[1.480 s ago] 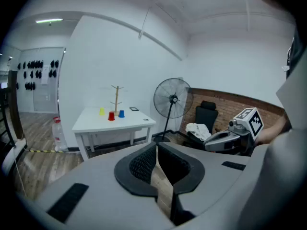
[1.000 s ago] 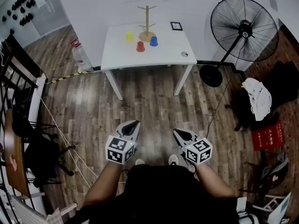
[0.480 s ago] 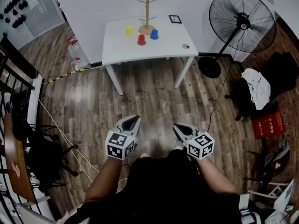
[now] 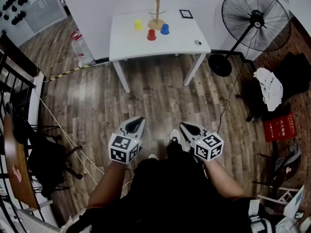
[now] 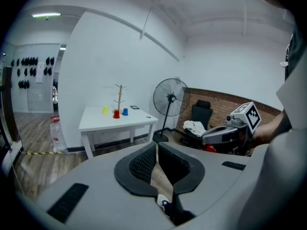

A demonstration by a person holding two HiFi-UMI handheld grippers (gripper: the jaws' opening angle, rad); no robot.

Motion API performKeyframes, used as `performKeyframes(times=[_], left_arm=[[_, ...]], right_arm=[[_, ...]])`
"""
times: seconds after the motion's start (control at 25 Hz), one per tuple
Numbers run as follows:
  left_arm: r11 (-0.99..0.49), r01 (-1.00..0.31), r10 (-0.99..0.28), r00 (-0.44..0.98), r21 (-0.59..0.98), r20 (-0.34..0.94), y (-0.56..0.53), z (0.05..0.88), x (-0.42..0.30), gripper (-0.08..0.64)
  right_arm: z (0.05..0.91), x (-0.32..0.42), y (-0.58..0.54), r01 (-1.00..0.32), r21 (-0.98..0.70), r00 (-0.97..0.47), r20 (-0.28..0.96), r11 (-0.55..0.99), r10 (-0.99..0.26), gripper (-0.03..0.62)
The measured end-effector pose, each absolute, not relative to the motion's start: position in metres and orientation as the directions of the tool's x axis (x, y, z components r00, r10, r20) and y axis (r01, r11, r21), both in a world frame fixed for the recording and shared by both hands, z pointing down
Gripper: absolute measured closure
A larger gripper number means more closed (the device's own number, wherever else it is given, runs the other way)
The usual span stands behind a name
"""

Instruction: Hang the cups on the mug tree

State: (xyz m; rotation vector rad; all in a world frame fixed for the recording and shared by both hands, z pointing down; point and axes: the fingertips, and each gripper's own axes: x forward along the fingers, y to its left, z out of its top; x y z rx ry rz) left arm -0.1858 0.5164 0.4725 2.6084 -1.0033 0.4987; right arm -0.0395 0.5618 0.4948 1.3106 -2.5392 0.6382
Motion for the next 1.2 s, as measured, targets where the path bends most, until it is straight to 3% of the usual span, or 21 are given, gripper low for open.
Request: performKeyframes(times=[0.36,1.2], left_arm=[[-0.707,-0.689,-0.557,0.681,0.159,0.474,0.492,0.488,-0.173,0.532],[-0.691,-0.71,-0.59,0.662,0.135,0.463,0.3,0.469,-0.071,0.532]], right_arm=[[0.507,-0.026,0.524,-0.808,-0.315,-0.589,0.384,0.498,-0.711,0.586],[0.487,0.049,0.315,-0.769,-0.286,-0.639,0.343,0.571,-0.689,0.586]])
